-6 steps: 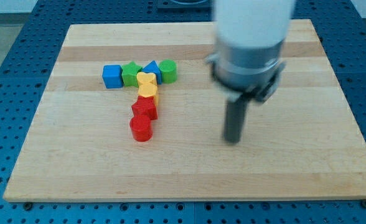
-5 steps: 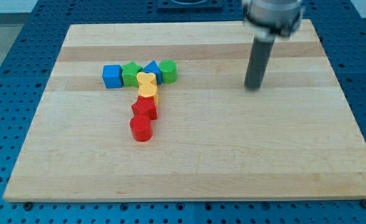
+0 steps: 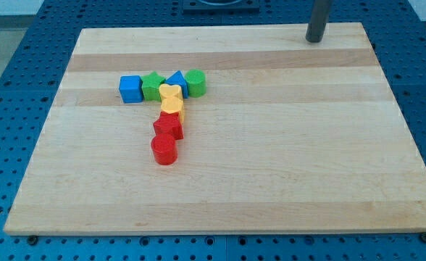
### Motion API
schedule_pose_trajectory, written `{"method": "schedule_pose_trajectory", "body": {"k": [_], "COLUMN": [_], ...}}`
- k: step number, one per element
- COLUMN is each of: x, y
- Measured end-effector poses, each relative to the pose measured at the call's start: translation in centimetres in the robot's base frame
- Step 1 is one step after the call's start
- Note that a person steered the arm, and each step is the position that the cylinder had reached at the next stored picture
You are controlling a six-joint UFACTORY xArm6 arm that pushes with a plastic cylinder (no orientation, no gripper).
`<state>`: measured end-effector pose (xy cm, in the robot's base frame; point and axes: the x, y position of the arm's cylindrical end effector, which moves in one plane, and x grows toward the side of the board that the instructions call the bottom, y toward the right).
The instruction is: Move the arm parallel to the green circle
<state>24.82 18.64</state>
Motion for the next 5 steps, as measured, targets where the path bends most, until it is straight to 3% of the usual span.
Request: {"method": "schedule_pose_trajectory", "body": {"k": [2,3,4,5], "x": [11.1,13.4,12.5,8.0], "y": [0.6,-0.5,-0.5,-1.7]}}
